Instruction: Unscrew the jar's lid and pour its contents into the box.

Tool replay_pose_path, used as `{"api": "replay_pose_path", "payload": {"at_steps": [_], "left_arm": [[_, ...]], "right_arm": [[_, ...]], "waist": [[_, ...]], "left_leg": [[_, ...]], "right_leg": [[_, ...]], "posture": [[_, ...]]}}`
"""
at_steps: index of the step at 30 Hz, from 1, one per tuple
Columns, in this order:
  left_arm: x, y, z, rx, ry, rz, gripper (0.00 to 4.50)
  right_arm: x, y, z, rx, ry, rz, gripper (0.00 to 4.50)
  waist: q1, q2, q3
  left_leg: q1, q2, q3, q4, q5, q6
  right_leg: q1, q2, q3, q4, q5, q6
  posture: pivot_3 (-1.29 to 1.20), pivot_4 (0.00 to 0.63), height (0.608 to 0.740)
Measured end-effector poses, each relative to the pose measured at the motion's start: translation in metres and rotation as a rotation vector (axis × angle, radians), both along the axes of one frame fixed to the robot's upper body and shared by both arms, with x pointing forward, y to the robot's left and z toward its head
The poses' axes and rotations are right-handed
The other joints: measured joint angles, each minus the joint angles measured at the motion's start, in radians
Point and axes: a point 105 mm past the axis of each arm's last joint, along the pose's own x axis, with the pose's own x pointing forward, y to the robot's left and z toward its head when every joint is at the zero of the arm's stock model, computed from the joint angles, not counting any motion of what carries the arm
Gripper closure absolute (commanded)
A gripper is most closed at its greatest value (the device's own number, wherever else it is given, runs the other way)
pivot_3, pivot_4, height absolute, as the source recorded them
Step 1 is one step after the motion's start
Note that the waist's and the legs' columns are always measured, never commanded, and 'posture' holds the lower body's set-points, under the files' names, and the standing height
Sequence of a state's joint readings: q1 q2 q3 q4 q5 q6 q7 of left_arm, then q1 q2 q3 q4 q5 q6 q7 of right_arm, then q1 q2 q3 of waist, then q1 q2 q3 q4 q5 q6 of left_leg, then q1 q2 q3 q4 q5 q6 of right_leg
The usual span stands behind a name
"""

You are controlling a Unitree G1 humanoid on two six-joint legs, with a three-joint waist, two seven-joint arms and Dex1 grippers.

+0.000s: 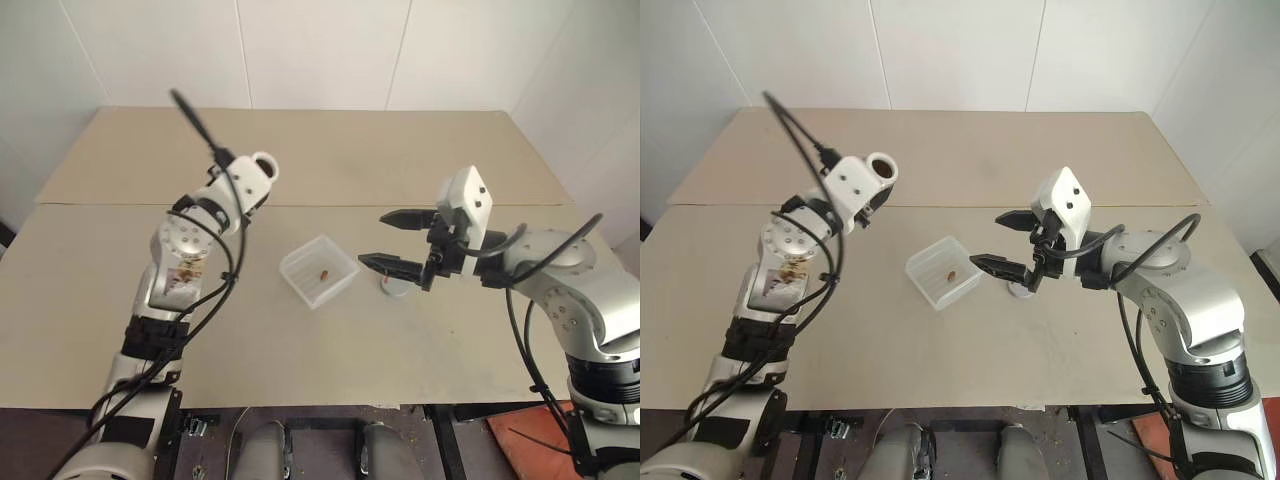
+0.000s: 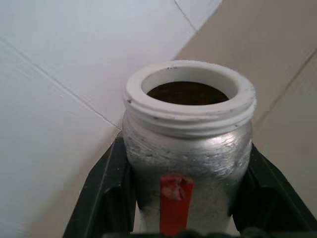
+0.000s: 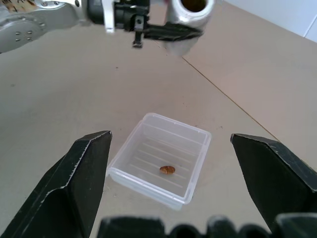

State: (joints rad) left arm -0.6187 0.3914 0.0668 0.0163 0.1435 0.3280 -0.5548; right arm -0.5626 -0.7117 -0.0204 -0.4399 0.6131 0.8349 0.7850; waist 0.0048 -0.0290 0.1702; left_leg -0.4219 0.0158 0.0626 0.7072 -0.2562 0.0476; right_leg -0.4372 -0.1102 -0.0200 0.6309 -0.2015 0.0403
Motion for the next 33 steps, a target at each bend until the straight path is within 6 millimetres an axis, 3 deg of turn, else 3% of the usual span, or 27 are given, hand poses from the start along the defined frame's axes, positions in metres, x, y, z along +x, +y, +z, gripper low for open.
{"api": "replay_pose_path", "payload": {"at_steps": [3,8,13,14,20,26,31,33], "left_arm": [[-0.007,0.012,-0.024,-0.146,0.09,-0.015,2.47],[-0.01,0.023,-0.058,-0.24,0.128,-0.006,2.47],[-0.011,0.024,-0.067,-0.304,0.094,-0.007,2.47],[-0.011,0.024,-0.069,-0.31,0.093,-0.005,1.75],[-0.02,0.029,-0.098,-0.343,0.2,0.012,0.02],[-0.05,0.045,-0.081,-0.324,0.195,-0.004,0.02],[-0.098,0.059,-0.075,-0.272,0.27,-0.054,0.02],[-0.121,0.063,-0.063,-0.234,0.292,-0.108,0.02]], "right_arm": [[0.0,-0.001,-0.002,0.001,0.006,-0.003,0.02],[-0.001,-0.001,-0.006,0.005,0.022,-0.006,0.02],[-0.003,0.0,-0.007,0.019,0.047,0.005,0.02],[-0.004,0.0,-0.007,0.017,0.048,0.001,0.0],[-0.01,0.0,-0.005,0.015,0.053,0.003,0.0],[-0.012,-0.005,-0.012,0.004,0.08,-0.015,0.0],[-0.012,-0.016,-0.018,-0.016,0.106,-0.037,0.0],[-0.012,-0.024,-0.019,-0.021,0.114,-0.037,0.0]], "waist": [[-0.002,0.0,0.0],[0.004,0.0,0.0],[0.009,0.0,0.0],[0.008,0.0,0.0],[0.005,0.0,0.0],[0.0,0.0,0.0],[-0.008,0.0,0.0],[-0.006,0.0,0.0]], "left_leg": [[0.0,0.0,0.0,0.0,0.0,0.0],[0.003,-0.001,0.0,0.0,0.0,0.0],[0.009,0.0,-0.001,0.0,0.0,0.0],[0.011,0.0,-0.002,0.0,-0.001,0.001],[0.014,0.0,-0.002,0.0,-0.001,0.001],[0.015,0.001,-0.001,-0.003,-0.001,0.001],[0.016,0.001,0.0,-0.005,-0.001,0.001],[0.017,0.001,-0.001,-0.005,-0.001,0.001]], "right_leg": [[0.0,0.0,0.0,0.0,0.0,0.0],[0.002,-0.001,0.001,-0.002,0.0,0.0],[0.009,-0.001,-0.001,-0.004,0.0,0.0],[0.012,-0.001,-0.001,-0.005,0.0,0.0],[0.014,-0.002,0.0,-0.004,0.0,0.0],[0.013,-0.002,0.002,-0.005,0.0,-0.001],[0.013,-0.003,0.004,-0.005,0.0,-0.001],[0.013,-0.003,0.003,-0.005,-0.001,-0.001]], "posture": [[0.0,0.15,0.74],[0.0,0.15,0.74],[0.0,0.15,0.74],[0.0,0.15,0.74],[0.0,0.15,0.74],[0.0,0.15,0.74],[0.0,0.15,0.74],[0.0,0.15,0.74]]}}
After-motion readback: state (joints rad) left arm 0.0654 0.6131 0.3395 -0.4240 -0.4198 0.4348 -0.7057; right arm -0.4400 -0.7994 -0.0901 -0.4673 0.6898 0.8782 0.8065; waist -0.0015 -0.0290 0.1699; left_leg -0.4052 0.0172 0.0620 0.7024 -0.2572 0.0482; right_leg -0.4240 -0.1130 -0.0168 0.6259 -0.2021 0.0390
